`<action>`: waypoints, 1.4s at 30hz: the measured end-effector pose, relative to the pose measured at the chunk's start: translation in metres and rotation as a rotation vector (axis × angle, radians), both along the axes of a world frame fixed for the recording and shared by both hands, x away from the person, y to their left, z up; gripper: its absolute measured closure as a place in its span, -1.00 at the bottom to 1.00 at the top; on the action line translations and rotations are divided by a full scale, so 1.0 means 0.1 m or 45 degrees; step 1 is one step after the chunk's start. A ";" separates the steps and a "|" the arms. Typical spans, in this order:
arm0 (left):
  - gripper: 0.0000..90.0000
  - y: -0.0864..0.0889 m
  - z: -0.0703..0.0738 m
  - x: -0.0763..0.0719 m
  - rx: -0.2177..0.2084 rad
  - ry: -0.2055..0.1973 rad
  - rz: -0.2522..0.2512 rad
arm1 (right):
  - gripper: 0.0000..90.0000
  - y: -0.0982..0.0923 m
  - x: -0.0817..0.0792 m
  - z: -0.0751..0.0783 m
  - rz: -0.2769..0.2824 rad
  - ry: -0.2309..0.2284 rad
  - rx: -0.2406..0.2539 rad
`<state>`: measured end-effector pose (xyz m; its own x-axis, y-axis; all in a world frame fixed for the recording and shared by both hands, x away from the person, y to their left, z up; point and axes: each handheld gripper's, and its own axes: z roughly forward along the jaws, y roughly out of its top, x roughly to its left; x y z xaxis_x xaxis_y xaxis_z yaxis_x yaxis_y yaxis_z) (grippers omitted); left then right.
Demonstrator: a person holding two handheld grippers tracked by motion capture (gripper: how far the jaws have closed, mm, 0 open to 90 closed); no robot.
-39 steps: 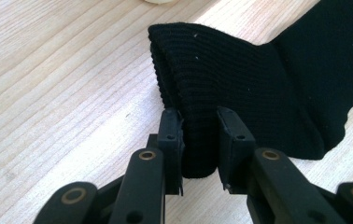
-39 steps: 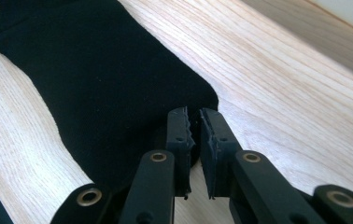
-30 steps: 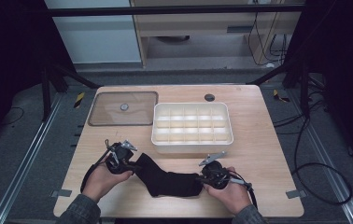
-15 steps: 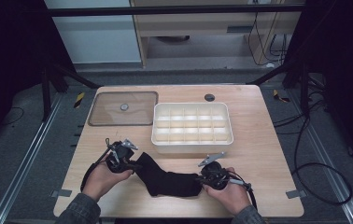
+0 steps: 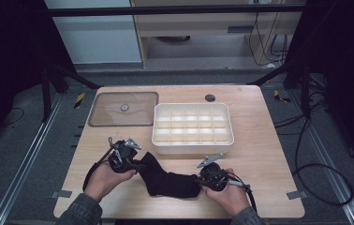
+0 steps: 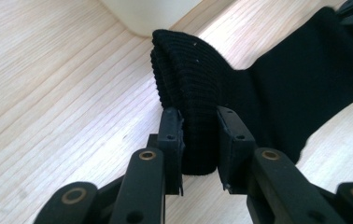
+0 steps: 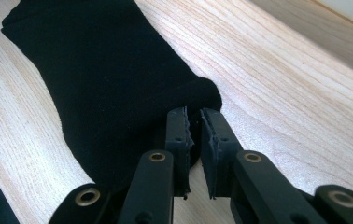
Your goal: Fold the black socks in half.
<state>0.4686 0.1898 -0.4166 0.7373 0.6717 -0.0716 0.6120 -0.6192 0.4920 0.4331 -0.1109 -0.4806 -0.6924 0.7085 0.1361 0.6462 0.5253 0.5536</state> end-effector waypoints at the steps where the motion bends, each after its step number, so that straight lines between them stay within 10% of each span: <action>1: 0.62 -0.01 0.01 0.00 0.001 -0.002 -0.006 | 0.82 0.00 0.00 0.00 0.000 -0.002 -0.001; 42: 0.64 -0.57 0.17 -0.12 -0.004 -0.030 -0.163 | 0.81 0.02 0.00 -0.01 -0.004 0.005 0.003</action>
<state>0.4569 0.1328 -0.3994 0.8186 0.5717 -0.0555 0.5163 -0.6899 0.5075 0.4335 -0.1086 -0.4814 -0.6899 0.7101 0.1404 0.6499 0.5222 0.5522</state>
